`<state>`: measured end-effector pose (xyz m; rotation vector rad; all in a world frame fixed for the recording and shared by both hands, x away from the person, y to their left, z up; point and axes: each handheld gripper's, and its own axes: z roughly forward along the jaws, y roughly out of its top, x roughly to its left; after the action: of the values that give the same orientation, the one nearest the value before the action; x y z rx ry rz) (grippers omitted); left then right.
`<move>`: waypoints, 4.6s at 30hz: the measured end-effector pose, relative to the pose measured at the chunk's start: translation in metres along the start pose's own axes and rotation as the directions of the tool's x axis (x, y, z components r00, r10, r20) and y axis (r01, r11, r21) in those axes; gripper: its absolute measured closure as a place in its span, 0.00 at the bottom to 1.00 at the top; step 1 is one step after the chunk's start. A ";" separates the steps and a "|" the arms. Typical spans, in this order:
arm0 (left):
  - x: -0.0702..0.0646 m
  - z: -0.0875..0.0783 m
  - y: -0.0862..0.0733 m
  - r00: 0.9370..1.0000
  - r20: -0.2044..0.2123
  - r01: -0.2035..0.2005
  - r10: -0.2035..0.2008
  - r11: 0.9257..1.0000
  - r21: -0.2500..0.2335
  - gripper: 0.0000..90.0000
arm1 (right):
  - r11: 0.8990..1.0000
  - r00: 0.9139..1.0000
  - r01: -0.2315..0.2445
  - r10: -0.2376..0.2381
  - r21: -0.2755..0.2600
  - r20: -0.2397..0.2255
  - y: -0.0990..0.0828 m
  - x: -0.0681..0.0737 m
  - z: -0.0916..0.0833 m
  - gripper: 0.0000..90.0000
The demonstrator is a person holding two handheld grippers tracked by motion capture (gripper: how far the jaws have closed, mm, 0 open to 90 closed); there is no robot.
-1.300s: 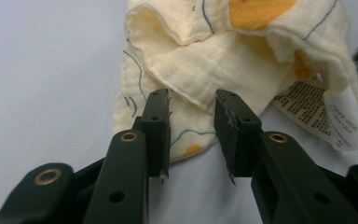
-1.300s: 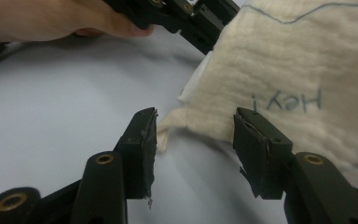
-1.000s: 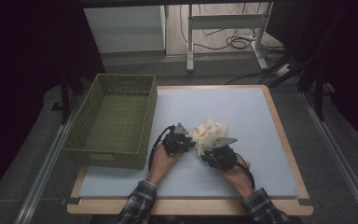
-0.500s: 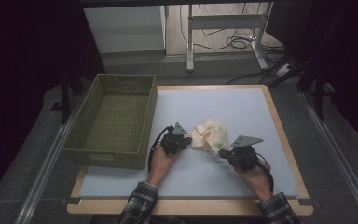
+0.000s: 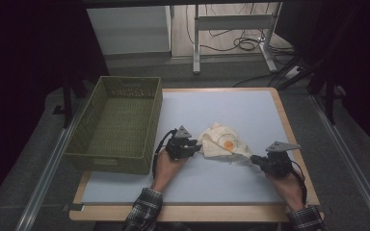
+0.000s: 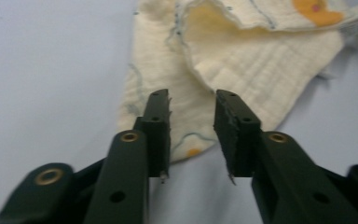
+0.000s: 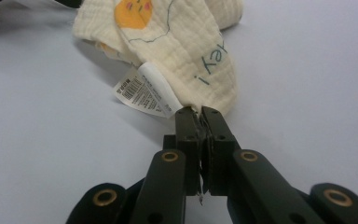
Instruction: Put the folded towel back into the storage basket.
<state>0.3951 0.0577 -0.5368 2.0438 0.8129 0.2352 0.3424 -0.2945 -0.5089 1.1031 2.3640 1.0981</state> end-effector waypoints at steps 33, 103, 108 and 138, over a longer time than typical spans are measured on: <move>-0.036 -0.024 0.032 0.983 -0.079 -0.155 0.167 0.979 0.132 0.97 | 0.998 0.999 -0.042 0.042 -0.040 0.001 -0.017 -0.015 -0.043 0.96; 0.008 -0.001 0.031 0.960 -0.276 -0.006 0.052 0.986 0.166 0.96 | 0.999 0.997 0.045 -0.046 0.021 0.056 0.021 -0.011 0.005 0.99; 0.014 0.001 0.038 0.940 -0.334 -0.014 0.072 0.985 0.173 0.91 | 0.998 0.997 -0.041 0.038 0.049 0.060 -0.001 -0.036 -0.016 0.98; 0.003 -0.011 0.027 0.963 -0.267 0.009 0.017 0.995 0.097 0.49 | 0.998 0.990 0.058 -0.054 0.029 -0.132 0.053 0.027 0.070 0.82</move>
<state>0.4049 0.0567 -0.5097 2.1332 1.0022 0.4917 0.3904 -0.2169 -0.5143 0.9966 2.5061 1.1483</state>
